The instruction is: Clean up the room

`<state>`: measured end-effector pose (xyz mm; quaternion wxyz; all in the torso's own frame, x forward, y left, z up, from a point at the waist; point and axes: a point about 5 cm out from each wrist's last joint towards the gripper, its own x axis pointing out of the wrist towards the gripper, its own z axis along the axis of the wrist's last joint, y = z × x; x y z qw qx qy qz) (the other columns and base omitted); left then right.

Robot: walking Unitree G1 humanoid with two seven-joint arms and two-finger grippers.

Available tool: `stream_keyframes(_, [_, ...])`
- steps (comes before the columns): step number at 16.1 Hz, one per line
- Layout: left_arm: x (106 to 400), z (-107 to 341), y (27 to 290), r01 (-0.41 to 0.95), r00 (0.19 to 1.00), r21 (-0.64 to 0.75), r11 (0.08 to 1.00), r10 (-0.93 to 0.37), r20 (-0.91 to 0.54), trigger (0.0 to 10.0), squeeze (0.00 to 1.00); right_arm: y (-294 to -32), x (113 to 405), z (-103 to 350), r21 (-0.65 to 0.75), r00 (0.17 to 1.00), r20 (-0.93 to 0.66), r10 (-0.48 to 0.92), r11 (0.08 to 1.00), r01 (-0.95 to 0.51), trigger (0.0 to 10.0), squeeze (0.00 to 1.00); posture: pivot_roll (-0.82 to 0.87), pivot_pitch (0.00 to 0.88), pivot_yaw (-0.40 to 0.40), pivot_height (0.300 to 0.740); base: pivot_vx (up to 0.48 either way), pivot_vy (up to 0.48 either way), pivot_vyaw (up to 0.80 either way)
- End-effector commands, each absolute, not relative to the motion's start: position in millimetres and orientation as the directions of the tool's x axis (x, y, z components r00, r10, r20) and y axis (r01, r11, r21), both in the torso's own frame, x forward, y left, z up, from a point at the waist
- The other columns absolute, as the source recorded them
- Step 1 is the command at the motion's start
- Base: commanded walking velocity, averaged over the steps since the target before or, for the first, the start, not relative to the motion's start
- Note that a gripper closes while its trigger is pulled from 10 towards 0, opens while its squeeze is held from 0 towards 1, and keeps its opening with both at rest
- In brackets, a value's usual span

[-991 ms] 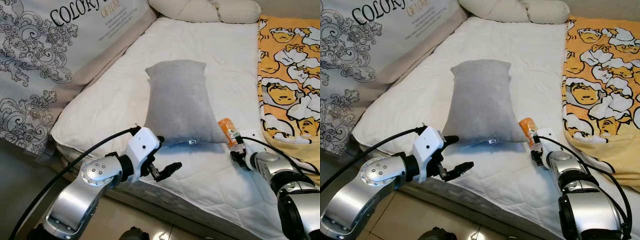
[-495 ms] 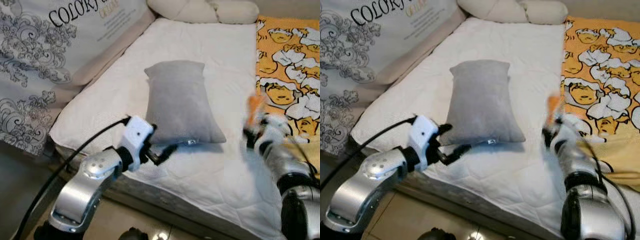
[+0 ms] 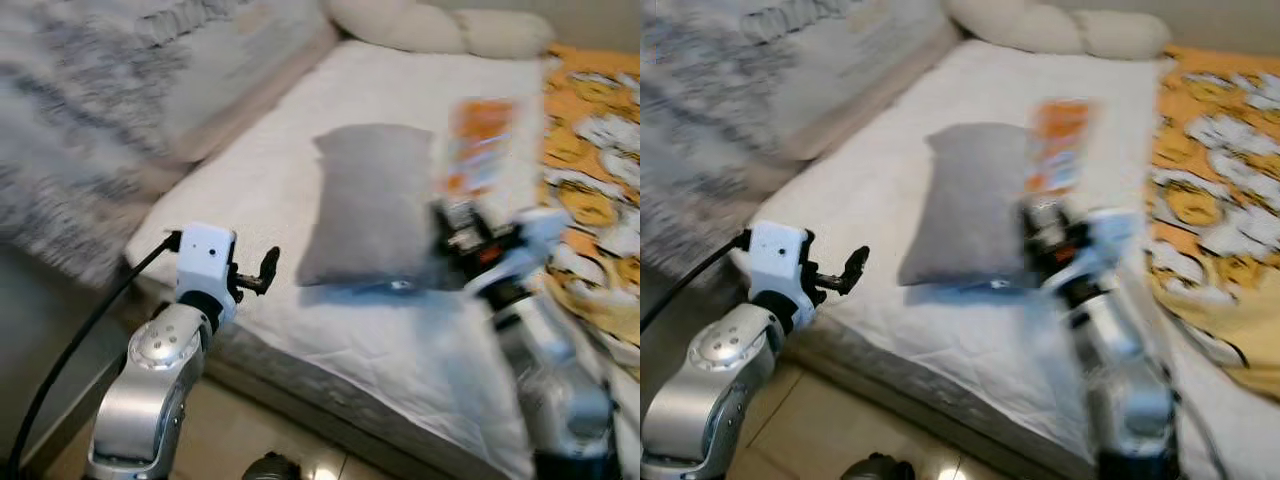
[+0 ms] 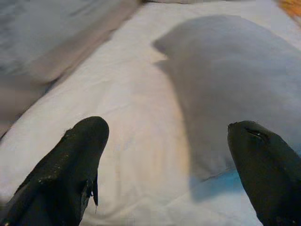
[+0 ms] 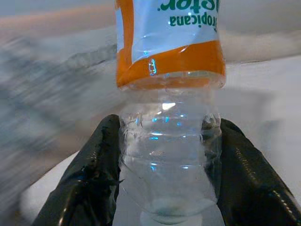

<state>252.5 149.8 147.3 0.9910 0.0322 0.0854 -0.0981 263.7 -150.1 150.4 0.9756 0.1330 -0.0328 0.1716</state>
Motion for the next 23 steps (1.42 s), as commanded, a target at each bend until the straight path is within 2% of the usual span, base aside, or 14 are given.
stream_keyframes(1, [251,152,155,0.159,0.977,0.049,0.986,-0.150,-0.152,10.0,0.00,-149,261,155,0.219,0.937,0.106,0.334,0.911,-0.349,10.0,0.00,-0.03,0.000,0.069,0.740,0.000,0.000,0.80])
stream_keyframes(6, [237,146,162,0.072,0.992,0.052,0.996,-0.066,-0.109,10.0,0.00,-143,243,135,0.237,0.944,-0.041,0.326,0.921,-0.308,10.0,0.00,-0.02,0.000,0.059,0.740,0.000,0.000,0.80])
stream_keyframes(8, [239,150,172,-0.056,0.998,0.020,0.998,0.057,-0.042,10.0,0.00,-146,241,129,0.177,0.951,-0.098,0.292,0.946,-0.272,10.0,0.00,-0.02,0.000,0.057,0.740,0.000,0.000,0.80])
stream_keyframes(9, [239,149,172,-0.032,0.998,-0.035,0.999,0.029,-0.063,10.0,0.00,-147,242,129,0.152,0.956,-0.105,0.273,0.955,-0.256,10.0,0.00,-0.02,0.000,0.055,0.740,0.000,0.000,0.80])
stream_keyframes(11, [238,147,173,-0.039,0.996,0.040,0.998,0.042,-0.083,10.0,0.00,-149,245,135,0.184,0.962,-0.072,0.262,0.952,-0.246,10.0,0.00,-0.02,0.000,0.050,0.740,0.000,0.000,0.80])
stream_keyframes(13, [233,144,165,0.061,0.993,0.021,0.998,-0.059,-0.102,10.0,0.00,-149,247,140,0.195,0.962,-0.055,0.269,0.947,-0.254,10.0,0.00,-0.01,0.000,0.045,0.740,0.000,0.000,0.80])
stream_keyframes(15, [229,145,161,0.078,0.992,-0.026,0.997,-0.080,-0.098,10.0,0.00,-149,247,142,0.203,0.963,-0.046,0.266,0.946,-0.252,10.0,0.00,-0.01,0.000,0.037,0.740,0.000,0.000,0.80])
stream_keyframes(19, [229,143,160,0.104,0.989,0.049,0.993,-0.098,-0.113,10.0,0.00,-147,241,126,0.255,0.951,-0.133,0.279,0.937,-0.239,10.0,0.00,0.00,0.000,0.031,0.740,0.000,0.000,0.80])
stream_keyframes(23, [229,144,161,0.101,0.989,0.039,0.994,-0.097,-0.112,10.0,0.00,-143,235,115,0.228,0.929,-0.182,0.323,0.933,-0.280,10.0,0.00,-0.01,0.000,0.038,0.740,0.130,0.000,0.80])
